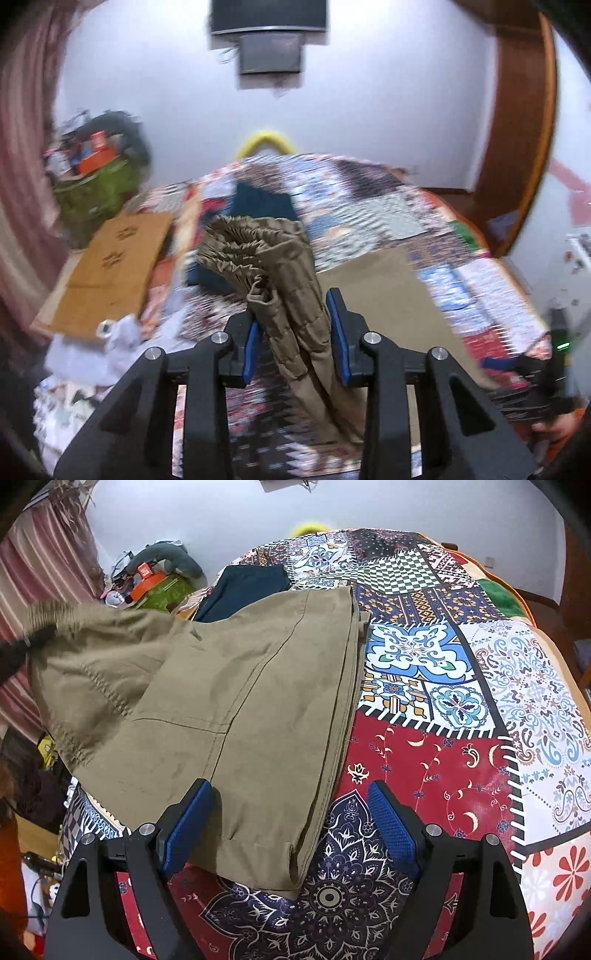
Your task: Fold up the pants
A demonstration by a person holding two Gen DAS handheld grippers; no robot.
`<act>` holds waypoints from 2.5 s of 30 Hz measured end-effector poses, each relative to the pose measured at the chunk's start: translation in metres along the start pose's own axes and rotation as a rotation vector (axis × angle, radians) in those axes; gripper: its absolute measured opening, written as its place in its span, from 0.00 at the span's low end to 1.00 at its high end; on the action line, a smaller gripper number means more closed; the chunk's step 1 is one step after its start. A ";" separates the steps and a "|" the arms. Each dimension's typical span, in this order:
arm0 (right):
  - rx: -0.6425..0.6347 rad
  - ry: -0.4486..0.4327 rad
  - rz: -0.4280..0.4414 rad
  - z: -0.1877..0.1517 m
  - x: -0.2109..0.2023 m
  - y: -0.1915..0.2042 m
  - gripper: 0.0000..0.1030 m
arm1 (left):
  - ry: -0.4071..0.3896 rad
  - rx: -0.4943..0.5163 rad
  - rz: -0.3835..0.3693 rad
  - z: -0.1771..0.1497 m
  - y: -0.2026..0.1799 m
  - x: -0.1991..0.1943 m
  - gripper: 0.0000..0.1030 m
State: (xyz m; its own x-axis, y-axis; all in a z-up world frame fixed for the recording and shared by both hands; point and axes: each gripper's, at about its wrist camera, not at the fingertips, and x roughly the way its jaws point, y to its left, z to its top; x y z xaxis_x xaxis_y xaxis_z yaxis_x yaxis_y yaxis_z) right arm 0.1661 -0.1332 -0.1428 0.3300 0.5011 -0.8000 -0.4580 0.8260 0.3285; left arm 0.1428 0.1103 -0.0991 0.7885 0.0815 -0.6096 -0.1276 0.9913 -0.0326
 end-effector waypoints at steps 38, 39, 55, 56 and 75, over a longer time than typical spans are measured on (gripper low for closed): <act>0.038 -0.095 0.037 0.005 -0.029 -0.001 0.81 | 0.149 0.209 -0.114 0.016 -0.061 0.059 0.81; 0.040 -0.105 0.040 0.007 -0.031 -0.001 0.81 | 0.153 0.204 -0.104 0.020 -0.054 0.067 0.81; 0.058 -0.130 0.005 0.034 -0.022 -0.013 0.81 | 0.343 0.211 -0.033 0.044 -0.025 0.222 0.82; 0.055 -0.123 -0.001 0.036 -0.018 -0.013 0.81 | 0.370 0.202 -0.045 0.042 -0.024 0.235 0.82; 0.020 -0.139 -0.046 0.037 -0.026 -0.008 0.81 | 0.483 0.254 0.079 -0.027 0.006 0.230 0.96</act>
State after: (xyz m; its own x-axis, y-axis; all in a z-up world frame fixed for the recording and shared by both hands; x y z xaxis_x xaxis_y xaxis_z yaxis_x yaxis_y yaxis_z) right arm 0.1915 -0.1428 -0.1063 0.4620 0.4923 -0.7377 -0.4234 0.8533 0.3043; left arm 0.3067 0.1325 -0.2607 0.4093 0.1589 -0.8985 0.0210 0.9828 0.1834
